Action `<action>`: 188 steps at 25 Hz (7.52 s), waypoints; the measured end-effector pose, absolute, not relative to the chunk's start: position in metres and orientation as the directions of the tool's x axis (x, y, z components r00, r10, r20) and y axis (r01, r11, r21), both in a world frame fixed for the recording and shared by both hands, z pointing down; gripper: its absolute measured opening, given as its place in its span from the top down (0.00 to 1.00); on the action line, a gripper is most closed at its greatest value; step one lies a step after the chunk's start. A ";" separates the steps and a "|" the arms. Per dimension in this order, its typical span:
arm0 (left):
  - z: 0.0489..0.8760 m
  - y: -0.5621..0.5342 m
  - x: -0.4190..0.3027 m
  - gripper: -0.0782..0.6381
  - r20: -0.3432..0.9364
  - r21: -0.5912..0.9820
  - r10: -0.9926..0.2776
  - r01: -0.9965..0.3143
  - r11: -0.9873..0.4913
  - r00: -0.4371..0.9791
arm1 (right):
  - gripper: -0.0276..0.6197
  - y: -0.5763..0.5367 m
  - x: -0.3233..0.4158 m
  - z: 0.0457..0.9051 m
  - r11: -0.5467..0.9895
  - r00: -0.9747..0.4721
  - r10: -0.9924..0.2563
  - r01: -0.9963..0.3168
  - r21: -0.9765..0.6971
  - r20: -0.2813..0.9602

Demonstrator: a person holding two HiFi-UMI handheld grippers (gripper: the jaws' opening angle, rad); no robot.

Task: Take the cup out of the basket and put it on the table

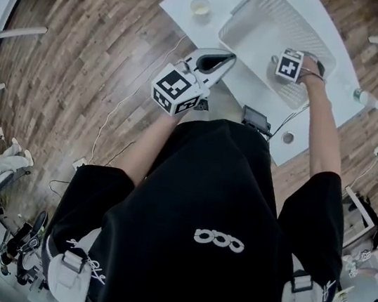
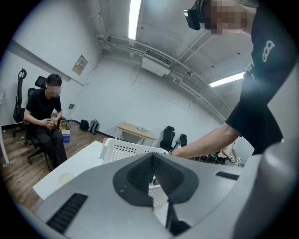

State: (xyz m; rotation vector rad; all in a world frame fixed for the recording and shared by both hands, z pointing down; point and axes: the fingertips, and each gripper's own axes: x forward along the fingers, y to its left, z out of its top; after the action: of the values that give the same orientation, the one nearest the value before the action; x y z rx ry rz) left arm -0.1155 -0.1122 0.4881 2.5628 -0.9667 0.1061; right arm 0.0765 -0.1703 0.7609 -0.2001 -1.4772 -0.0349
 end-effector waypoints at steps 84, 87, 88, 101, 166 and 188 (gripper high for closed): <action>0.448 0.082 0.198 0.88 0.187 0.200 -0.386 -0.419 -0.885 0.904 | 0.89 0.071 0.393 0.563 0.894 -0.087 -0.352 -0.327 0.307 0.932; 0.447 0.090 0.214 0.88 0.195 0.195 -0.391 -0.427 -0.883 0.899 | 0.89 0.077 0.407 0.571 0.901 -0.102 -0.333 -0.329 0.284 0.937; 0.448 0.092 0.218 0.88 0.197 0.193 -0.394 -0.429 -0.882 0.898 | 0.89 0.079 0.411 0.575 0.904 -0.105 -0.325 -0.327 0.276 0.940; 0.459 0.092 0.216 0.88 0.209 0.209 -0.467 -0.506 -0.837 0.859 | 0.89 0.053 0.415 0.644 0.940 -0.047 -0.211 -0.285 0.189 0.976; 0.477 0.092 0.148 0.88 0.252 0.240 -0.549 -0.601 -0.762 0.797 | 0.89 0.021 0.389 0.615 0.716 -0.230 -0.431 -0.675 0.176 0.872; 0.471 0.076 0.202 0.88 0.256 0.218 -0.344 -0.400 -0.890 0.904 | 0.91 0.132 0.352 0.529 0.371 -0.344 -0.757 -0.926 -0.066 0.555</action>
State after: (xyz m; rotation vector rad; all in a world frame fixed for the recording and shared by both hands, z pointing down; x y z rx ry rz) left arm 0.2022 0.0760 0.4708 2.8018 -0.5579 0.3070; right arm 0.3515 0.1319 0.5291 1.4575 -2.2024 0.5224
